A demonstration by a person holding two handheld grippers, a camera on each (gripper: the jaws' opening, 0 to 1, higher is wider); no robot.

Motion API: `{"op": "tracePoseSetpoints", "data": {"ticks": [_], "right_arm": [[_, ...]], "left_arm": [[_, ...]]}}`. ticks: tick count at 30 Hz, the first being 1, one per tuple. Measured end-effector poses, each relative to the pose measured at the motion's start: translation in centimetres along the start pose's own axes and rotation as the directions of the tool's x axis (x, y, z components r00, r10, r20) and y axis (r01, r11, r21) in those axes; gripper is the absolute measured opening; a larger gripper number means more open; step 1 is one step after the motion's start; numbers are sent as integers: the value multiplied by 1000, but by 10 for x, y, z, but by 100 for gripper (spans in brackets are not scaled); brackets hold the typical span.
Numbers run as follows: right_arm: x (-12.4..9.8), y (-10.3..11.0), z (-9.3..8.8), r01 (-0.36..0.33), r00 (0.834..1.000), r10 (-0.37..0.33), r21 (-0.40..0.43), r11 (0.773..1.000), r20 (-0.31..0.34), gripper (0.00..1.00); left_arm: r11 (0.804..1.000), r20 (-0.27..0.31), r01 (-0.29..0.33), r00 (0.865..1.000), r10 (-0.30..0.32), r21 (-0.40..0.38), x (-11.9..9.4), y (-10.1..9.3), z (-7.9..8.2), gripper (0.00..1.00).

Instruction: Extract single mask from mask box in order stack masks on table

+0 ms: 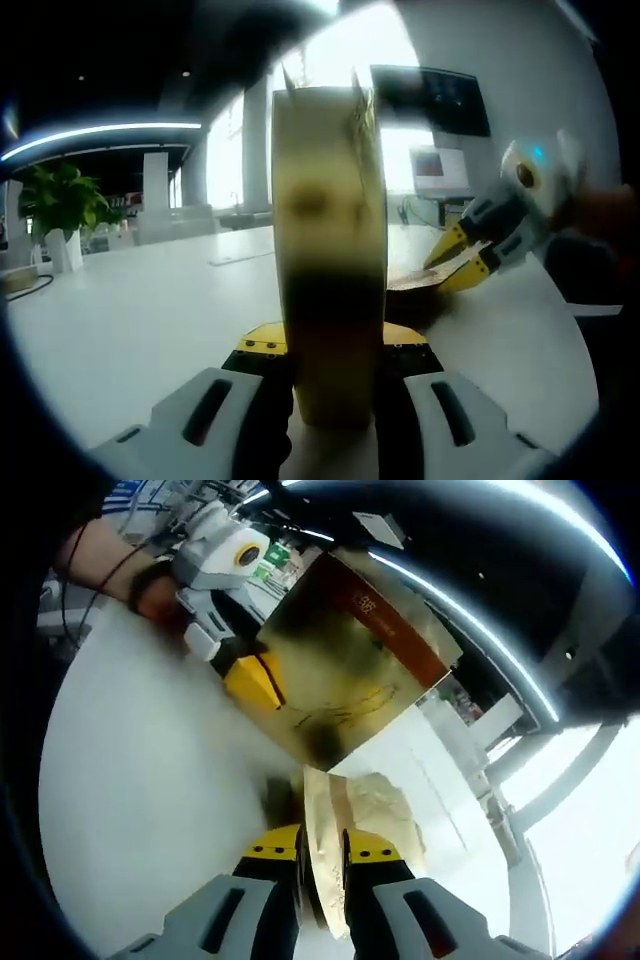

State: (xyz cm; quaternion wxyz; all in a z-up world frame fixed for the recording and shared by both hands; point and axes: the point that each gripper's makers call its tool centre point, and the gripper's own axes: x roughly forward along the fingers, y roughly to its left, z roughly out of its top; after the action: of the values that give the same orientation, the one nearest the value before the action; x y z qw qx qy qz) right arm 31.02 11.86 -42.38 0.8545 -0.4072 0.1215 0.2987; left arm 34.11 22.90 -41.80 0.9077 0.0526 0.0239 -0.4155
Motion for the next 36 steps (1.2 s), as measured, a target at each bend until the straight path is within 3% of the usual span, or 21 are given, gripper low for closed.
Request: {"op": "tracePoseSetpoints", "data": {"ticks": [15, 21, 26, 32, 36], "right_arm": [[-8, -8, 19, -20, 994, 6, 127, 992, 107, 9], [-13, -13, 28, -33, 987, -1, 215, 976, 158, 10], [-20, -19, 39, -80, 973, -3, 348, 934, 232, 10], [-34, -41, 56, -133, 936, -64, 516, 846, 346, 10], [-37, -51, 53, -114, 935, -92, 534, 837, 344, 10]], "left_arm": [[1000, 0, 0, 1000, 0, 0, 0, 1, 0, 20], [1000, 0, 1, 1000, -1, 0, 0, 1, 0, 20], [1000, 0, 1, 1000, -1, -1, 0, 0, 0, 20], [1000, 0, 0, 1000, 0, -1, 0, 0, 0, 20], [1000, 0, 0, 1000, 0, -1, 0, 0, 0, 20]]}}
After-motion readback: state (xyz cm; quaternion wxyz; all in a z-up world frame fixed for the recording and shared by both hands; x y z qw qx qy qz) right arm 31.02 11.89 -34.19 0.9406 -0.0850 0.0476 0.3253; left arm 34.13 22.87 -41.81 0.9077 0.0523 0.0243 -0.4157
